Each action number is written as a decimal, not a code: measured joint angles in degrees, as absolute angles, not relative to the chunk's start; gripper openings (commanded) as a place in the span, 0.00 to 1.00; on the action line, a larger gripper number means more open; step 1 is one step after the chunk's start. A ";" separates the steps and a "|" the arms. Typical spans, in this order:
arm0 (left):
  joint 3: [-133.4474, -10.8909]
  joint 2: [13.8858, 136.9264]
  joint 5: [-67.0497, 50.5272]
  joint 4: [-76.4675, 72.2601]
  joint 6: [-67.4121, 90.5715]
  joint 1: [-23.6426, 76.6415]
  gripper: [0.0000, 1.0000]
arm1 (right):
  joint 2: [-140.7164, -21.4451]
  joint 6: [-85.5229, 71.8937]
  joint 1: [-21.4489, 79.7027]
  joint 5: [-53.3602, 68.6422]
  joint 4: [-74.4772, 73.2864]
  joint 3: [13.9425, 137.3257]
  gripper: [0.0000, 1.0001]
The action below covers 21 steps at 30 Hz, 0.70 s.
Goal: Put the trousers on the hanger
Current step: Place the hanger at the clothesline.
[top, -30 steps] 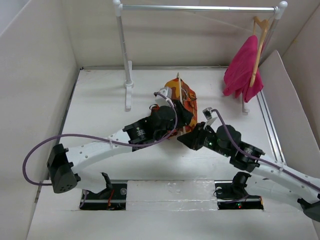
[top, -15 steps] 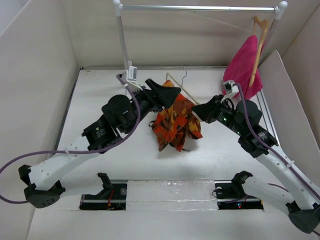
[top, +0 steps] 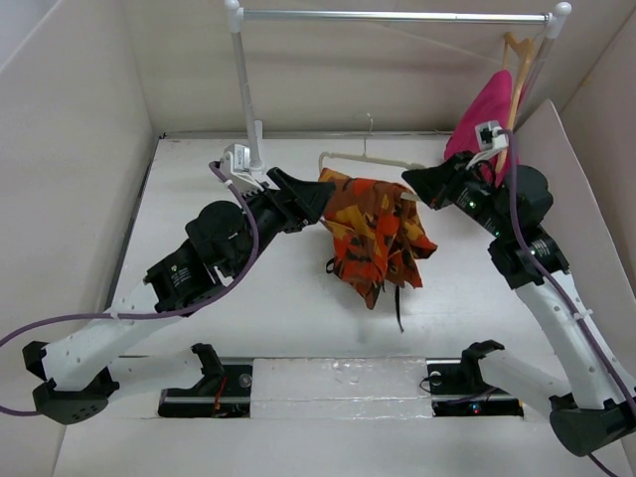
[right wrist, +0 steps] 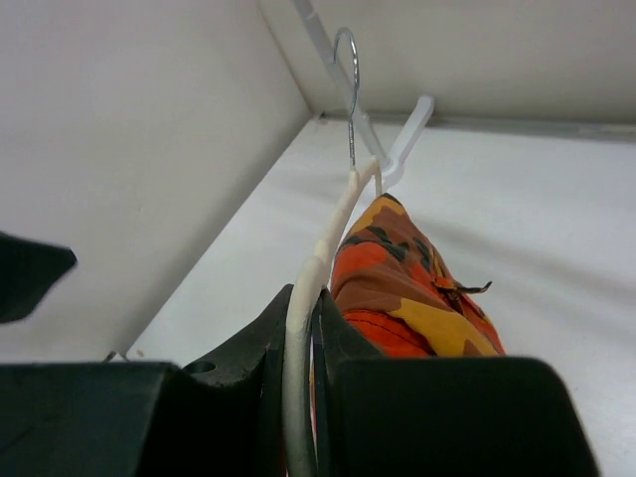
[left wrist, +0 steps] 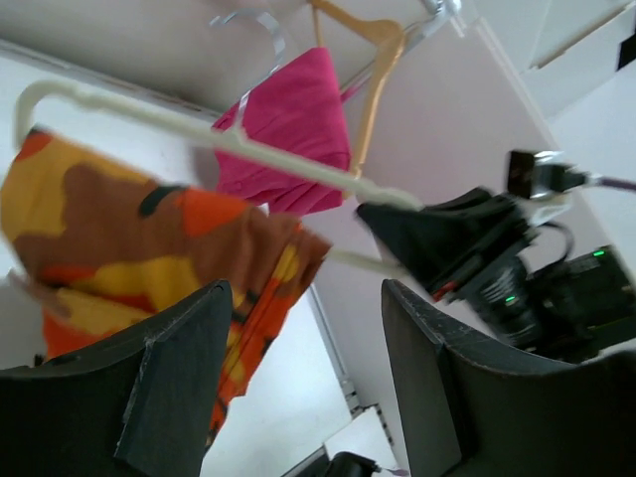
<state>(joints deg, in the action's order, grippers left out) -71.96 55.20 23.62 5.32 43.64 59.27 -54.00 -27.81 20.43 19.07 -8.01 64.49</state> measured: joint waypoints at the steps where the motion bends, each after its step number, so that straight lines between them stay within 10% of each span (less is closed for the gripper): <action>1: -71.55 55.22 23.88 5.89 43.77 59.27 0.57 | -54.52 -27.62 19.49 19.33 -8.05 65.60 0.00; 21: -64.05 54.04 22.76 10.17 47.46 59.27 0.55 | -71.99 -24.71 -2.28 19.35 -2.52 93.80 0.00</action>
